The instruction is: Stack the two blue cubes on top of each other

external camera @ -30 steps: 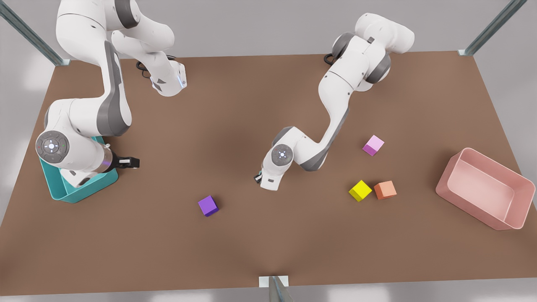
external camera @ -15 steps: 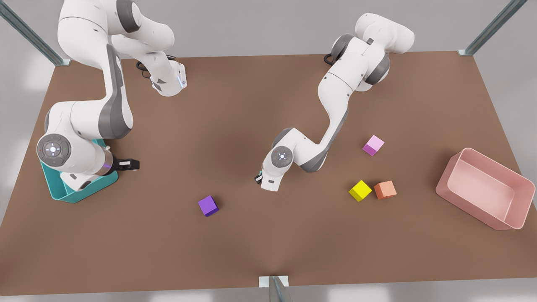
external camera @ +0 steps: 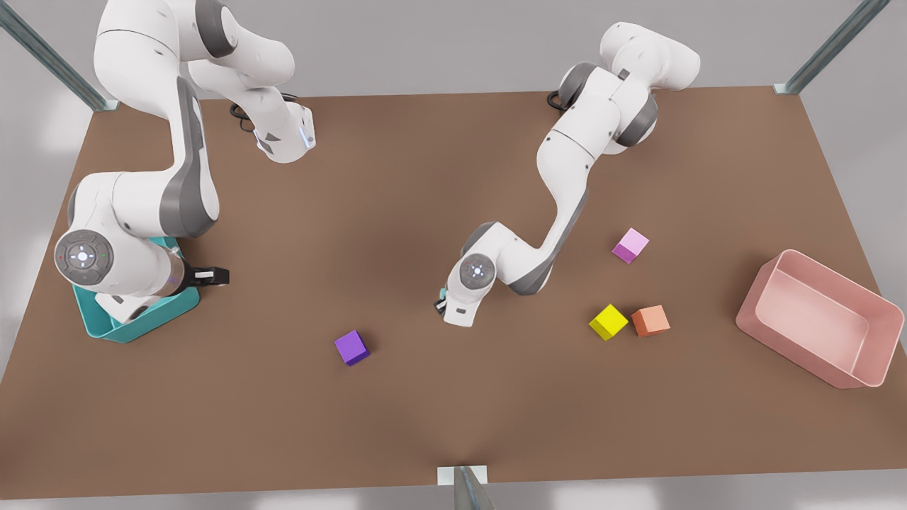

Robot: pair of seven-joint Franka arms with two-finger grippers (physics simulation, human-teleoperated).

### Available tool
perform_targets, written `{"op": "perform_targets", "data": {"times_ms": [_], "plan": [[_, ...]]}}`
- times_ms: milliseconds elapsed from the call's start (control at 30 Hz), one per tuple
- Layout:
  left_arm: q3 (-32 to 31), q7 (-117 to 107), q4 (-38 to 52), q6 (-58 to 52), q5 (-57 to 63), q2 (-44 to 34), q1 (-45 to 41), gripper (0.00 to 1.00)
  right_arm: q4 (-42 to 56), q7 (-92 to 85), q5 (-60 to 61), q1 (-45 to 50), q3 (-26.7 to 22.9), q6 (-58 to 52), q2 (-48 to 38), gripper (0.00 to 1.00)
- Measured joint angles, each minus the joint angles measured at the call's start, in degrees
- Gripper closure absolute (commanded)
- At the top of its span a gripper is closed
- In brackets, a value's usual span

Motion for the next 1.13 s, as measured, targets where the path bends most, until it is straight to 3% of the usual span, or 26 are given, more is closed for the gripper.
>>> {"op": "perform_targets", "data": {"times_ms": [433, 633, 767, 800, 867, 900, 1133], "plan": [[-2.1, -2.6, 0.1, -2.2, -0.1, -1.5, 0.5, 0.00, 0.1, -0.5, -0.1, -0.2, -0.1, -0.2, 0.0, 0.00], [-2.2, -3.7, 0.3, -10.9, -0.8, -12.2, 1.9, 0.00, 0.2, -0.6, 0.0, -0.2, 0.0, -1.2, -0.1, 0.00], [-2.0, 0.9, 7.4, -25.1, 0.0, -17.3, 17.1, 0.00, 0.2, -0.7, 0.3, -0.1, 0.1, -1.6, -0.1, 0.00], [-1.6, 3.5, 5.6, -28.2, 0.9, -19.4, 20.0, 0.00, 0.4, -0.7, 0.4, -0.1, 0.2, -1.6, 0.0, 0.00], [0.3, 9.4, -17.7, -28.6, 2.2, -33.8, 23.2, 0.00, 1.2, -0.7, 0.5, -0.2, 0.2, -1.7, 0.2, 0.00], [1.8, 12.2, -22.4, -28.8, 2.7, -37.4, 23.7, 0.00, 1.7, -0.7, 0.6, -0.1, 0.2, -1.7, 0.7, 0.00], [3.4, 27.8, -20.7, -37.5, 4.1, -41.3, 23.8, 0.00, 2.4, -1.1, 1.1, -0.2, -0.1, -1.5, 0.9, 0.00]]}}
